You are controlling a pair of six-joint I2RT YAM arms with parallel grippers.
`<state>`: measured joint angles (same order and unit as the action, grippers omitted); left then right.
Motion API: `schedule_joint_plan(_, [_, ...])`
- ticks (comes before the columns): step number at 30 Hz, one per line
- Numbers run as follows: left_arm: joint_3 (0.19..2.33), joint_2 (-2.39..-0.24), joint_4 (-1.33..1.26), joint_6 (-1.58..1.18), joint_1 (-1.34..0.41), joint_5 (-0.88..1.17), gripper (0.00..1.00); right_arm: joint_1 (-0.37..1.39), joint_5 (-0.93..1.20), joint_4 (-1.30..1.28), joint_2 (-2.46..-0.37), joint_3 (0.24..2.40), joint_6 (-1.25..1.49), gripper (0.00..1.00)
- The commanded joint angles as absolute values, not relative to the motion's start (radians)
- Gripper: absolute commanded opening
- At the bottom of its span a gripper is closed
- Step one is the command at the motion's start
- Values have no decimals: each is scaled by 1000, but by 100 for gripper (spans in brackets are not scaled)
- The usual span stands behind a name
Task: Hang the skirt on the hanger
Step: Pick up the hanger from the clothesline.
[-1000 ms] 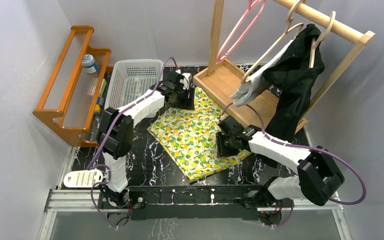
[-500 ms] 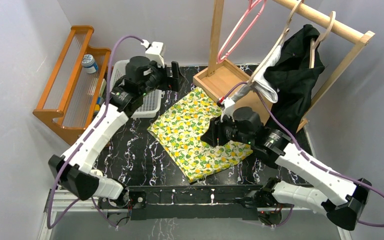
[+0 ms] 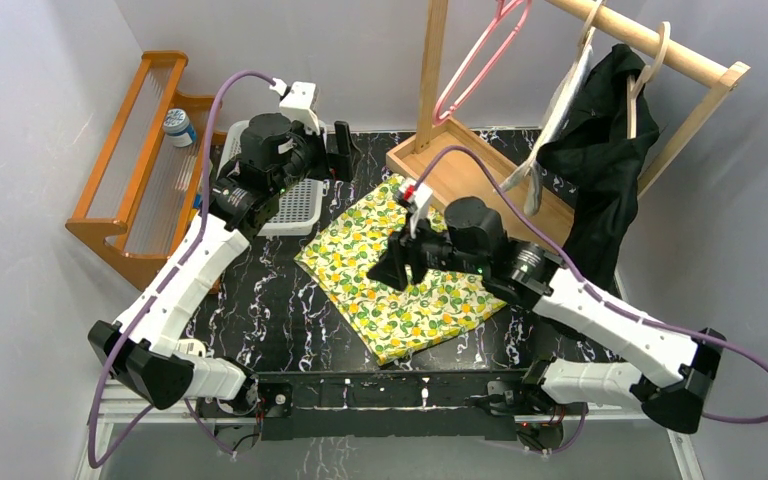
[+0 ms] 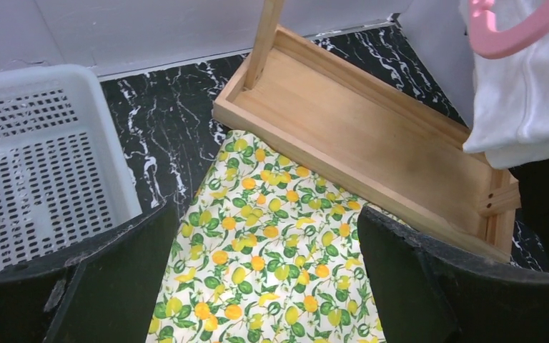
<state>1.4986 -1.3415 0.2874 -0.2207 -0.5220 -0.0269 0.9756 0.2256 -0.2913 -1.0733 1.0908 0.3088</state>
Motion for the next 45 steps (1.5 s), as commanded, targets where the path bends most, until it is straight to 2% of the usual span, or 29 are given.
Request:
schedule_joint_plan(1, [1519,-1306,312,-239,-501,-120,98,992,108,-216,-1151,1300,241,57])
schedule_joint_plan(3, [1530,-1298,338,-254,-484,-161,98,992,-2,-227,-1183,1374,227,58])
schedule_joint_plan(8, [1557,-1289,423,-304,-432,-151,98,992,-434,-294,-1281,1619,215,59])
schedule_joint_plan(11, [1535,-1268,437,-319,-425,-117,98,991,-616,-303,-1338,1749,182,59])
schedule_joint_plan(15, [1478,-1243,439,-361,-425,-77,98,965,-773,-326,-1410,1900,153,66])
schedule_joint_plan(21, [1401,-1223,434,-446,-425,13,98,785,-749,-552,-1573,2197,224,70])
schedule_joint_plan(26, [1338,-1194,434,-489,-425,48,98,687,-695,-542,-1611,2209,195,77])
schedule_joint_plan(30, [1309,-1178,434,-513,-425,65,98,621,-587,-512,-1668,2229,156,78])
schedule_joint_plan(34, [1300,-1174,434,-532,-425,95,98,590,-594,-543,-1759,2328,159,79])
schedule_joint_plan(36, [1287,-1170,426,-549,-425,111,98,576,-631,-539,-1777,2310,170,78])
schedule_joint_plan(37, [1271,-1161,420,-557,-426,113,98,573,-665,-511,-1770,2260,158,75])
schedule_joint_plan(39, [1253,-1155,413,-562,-425,119,98,573,-703,-484,-1769,2227,132,62])
schedule_joint_plan(42, [1253,-1173,406,-560,-425,128,98,573,-769,-419,-1751,2198,61,33])
schedule_joint_plan(43, [1255,-1182,400,-561,-425,132,98,572,-811,-381,-1748,2184,29,20])
schedule_joint_plan(45, [1253,-1189,394,-561,-425,136,98,574,-852,-334,-1733,2186,-11,4])
